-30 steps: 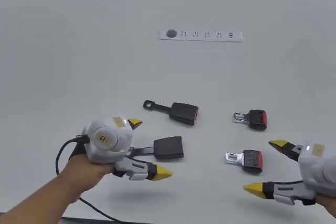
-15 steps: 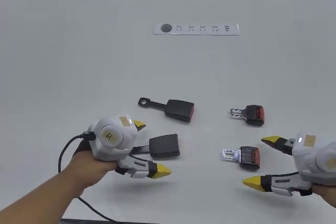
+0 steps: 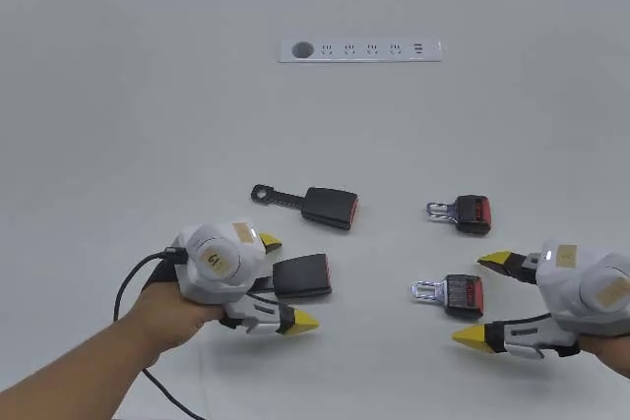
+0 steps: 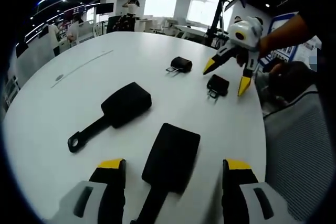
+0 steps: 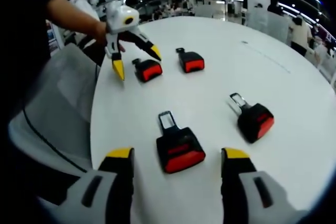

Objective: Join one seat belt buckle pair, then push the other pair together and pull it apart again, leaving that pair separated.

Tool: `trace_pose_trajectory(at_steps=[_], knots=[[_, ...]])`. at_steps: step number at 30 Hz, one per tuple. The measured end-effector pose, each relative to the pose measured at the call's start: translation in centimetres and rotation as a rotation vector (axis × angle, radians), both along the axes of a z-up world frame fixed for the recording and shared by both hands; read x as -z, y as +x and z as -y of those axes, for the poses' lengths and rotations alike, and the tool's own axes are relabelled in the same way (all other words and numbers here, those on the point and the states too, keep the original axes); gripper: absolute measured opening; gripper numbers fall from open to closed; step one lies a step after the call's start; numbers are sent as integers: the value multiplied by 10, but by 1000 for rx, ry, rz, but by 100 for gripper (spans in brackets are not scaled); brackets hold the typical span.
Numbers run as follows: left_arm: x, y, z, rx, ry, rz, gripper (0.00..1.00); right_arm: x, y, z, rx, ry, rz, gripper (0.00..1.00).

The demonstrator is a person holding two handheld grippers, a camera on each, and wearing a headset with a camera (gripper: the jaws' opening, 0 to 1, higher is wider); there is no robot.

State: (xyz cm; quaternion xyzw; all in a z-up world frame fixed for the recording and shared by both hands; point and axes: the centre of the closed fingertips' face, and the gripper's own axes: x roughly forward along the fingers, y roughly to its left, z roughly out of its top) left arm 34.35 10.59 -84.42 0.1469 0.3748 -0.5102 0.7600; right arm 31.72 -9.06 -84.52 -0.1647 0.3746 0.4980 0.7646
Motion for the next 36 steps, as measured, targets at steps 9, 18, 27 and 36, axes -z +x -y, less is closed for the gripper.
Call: trace_pose_trajectory(at_steps=[9,18,27,36], knots=[[3,-4,-1,71,29,20,63,8,-2,1,-81,-50,1,57],[6,-2,-5,195,81,98,43,9,-1,1,-130,-72,6,51],[6,-1,-2,280,103,117,36,11,3,5,-188,-118,45,37],[7,-1,-4,376,121,109,35,12,3,7,-225,-129,42,35]])
